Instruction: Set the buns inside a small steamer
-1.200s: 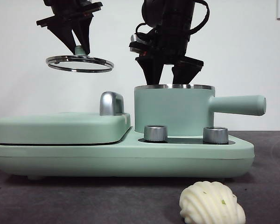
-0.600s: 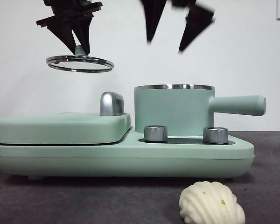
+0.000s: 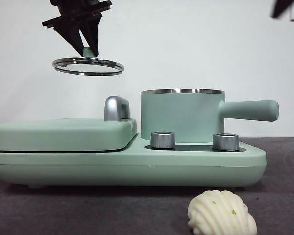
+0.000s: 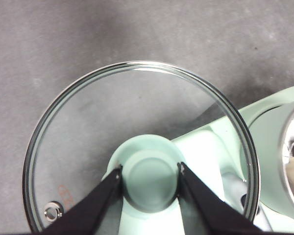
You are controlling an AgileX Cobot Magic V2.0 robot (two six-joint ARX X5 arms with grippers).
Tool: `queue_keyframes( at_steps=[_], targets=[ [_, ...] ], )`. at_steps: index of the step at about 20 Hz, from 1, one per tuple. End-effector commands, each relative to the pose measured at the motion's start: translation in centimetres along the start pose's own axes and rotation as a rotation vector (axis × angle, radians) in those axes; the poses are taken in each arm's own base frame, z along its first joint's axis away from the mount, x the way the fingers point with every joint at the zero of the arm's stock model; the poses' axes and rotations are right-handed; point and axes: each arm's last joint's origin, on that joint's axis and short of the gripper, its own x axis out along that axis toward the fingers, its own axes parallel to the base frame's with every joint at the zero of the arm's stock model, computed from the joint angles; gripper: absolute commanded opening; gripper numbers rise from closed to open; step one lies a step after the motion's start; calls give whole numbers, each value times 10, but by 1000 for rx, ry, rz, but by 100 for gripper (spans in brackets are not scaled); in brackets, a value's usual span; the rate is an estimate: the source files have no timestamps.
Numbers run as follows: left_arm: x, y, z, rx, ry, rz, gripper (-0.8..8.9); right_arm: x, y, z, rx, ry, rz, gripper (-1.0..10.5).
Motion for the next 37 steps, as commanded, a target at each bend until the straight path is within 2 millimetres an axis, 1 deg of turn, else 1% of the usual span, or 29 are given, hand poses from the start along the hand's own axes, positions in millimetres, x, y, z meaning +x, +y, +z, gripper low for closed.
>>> queue_keyframes(
  at_steps=[1, 4, 5, 7, 9, 11, 13, 17, 20, 22, 23, 26, 27, 29, 31, 32, 34, 37],
  targets=[
    [-15, -5, 5, 6, -68, -5, 59, 24, 4, -26, 50, 117, 19, 512],
    [-15, -6, 5, 7, -68, -6, 59, 58, 12, -46, 75, 92, 95, 512],
    [-15, -6, 5, 7, -69, -6, 59, 75, 16, -53, 73, 111, 105, 511],
    [-15, -6, 5, 7, -68, -6, 59, 105, 24, -62, 53, 110, 123, 511],
    [-15, -6, 5, 7, -68, -6, 59, 129, 32, -70, 33, 87, 115, 511],
    [-15, -6, 5, 5, -69, -6, 59, 148, 38, -75, 7, 91, 95, 510],
    [-15, -6, 5, 6, -70, -6, 59, 162, 42, -73, -4, 98, 74, 510],
    [-15, -6, 5, 5, -69, -6, 59, 186, 43, -66, 12, 90, -3, 502],
    [-15, -6, 5, 5, -69, -6, 59, 200, 42, -66, 13, 129, -35, 447],
    [-15, -6, 5, 5, -69, -6, 59, 206, 42, -66, 9, 140, -38, 396],
    [-15, -6, 5, 5, -69, -6, 59, 207, 42, -66, 6, 143, -39, 374],
    [-15, -6, 5, 5, -69, -6, 59, 207, 43, -63, 2, 120, -34, 240],
    [-15, -6, 5, 5, -69, -6, 59, 206, 43, -62, 4, 114, -32, 215],
    [-15, -6, 5, 5, -69, -6, 59, 202, 45, -56, 7, 105, -28, 206],
    [-15, -6, 5, 5, -69, -6, 59, 191, 49, -45, 8, 107, -29, 206],
    [-15, -6, 5, 5, -70, -6, 59, 182, 51, -38, 4, 119, -35, 206],
    [-15, -6, 5, 5, -70, -6, 59, 156, 54, -20, 3, 140, -41, 206],
    [-15, -6, 5, 5, -71, -6, 59, 105, 49, 16, 12, 104, -35, 206]
  ],
)
